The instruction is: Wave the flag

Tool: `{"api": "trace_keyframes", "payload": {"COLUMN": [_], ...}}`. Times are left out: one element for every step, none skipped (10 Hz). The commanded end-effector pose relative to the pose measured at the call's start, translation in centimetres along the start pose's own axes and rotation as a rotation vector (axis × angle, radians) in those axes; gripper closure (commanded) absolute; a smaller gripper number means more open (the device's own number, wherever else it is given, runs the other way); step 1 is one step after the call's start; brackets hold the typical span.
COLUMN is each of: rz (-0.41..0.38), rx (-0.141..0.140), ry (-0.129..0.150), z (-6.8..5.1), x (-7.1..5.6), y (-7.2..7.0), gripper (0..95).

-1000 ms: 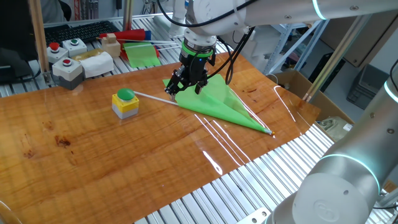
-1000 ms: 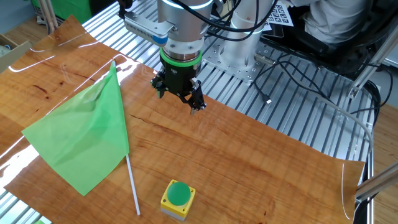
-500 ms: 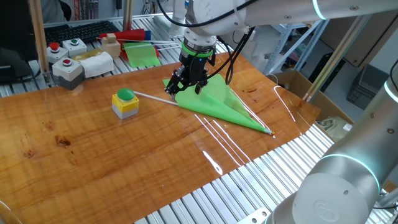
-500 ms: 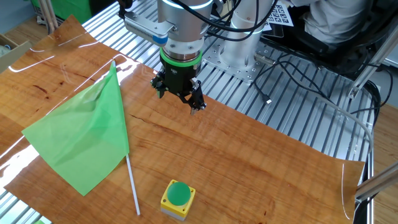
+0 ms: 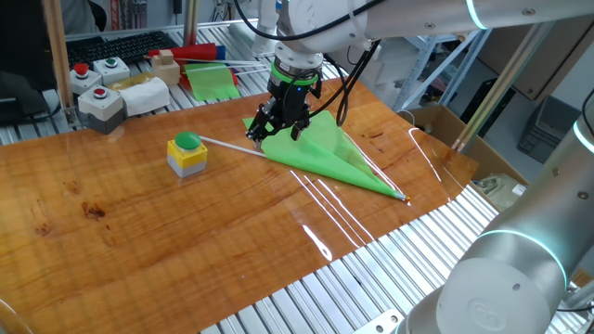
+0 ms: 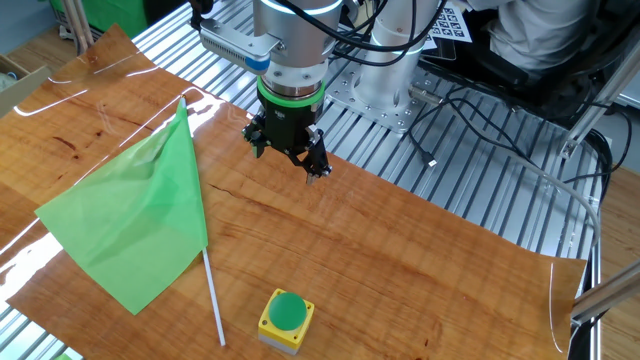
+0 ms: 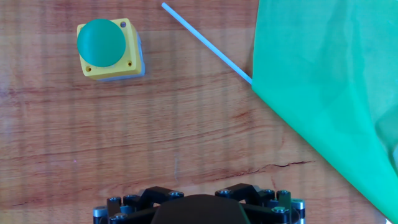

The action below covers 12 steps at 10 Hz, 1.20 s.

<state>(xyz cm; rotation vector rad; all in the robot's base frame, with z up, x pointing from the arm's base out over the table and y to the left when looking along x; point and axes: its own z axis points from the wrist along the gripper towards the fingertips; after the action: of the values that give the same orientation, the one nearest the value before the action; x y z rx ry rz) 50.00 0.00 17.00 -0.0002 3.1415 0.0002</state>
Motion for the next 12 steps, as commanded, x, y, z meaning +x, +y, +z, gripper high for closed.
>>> {"api": "trace_keyframes", "payload": {"rz": [0.069, 0.069, 0.068, 0.068, 0.072, 0.073, 0.075, 0.079, 0.079, 0.076, 0.072, 0.065], "rx": [-0.008, -0.008, -0.008, -0.008, -0.008, -0.008, -0.007, -0.006, -0.005, -0.003, -0.003, -0.001], "ry": [-0.040, -0.040, -0.040, -0.040, -0.039, -0.039, -0.038, -0.035, -0.033, -0.031, -0.023, -0.011], "z": [0.02, 0.04, 0.11, 0.12, 0.20, 0.29, 0.38, 0.49, 0.55, 0.61, 0.64, 0.63], "x": [0.01, 0.03, 0.06, 0.06, 0.03, 0.00, -0.04, -0.08, -0.10, -0.12, -0.13, -0.12], "y": [0.01, 0.02, 0.05, 0.05, 0.08, 0.12, 0.16, 0.20, 0.23, 0.26, 0.29, 0.37], "gripper": [95.0, 95.0, 95.0, 95.0, 95.0, 95.0, 95.0, 95.0, 95.0, 95.0, 95.0, 95.0]}}
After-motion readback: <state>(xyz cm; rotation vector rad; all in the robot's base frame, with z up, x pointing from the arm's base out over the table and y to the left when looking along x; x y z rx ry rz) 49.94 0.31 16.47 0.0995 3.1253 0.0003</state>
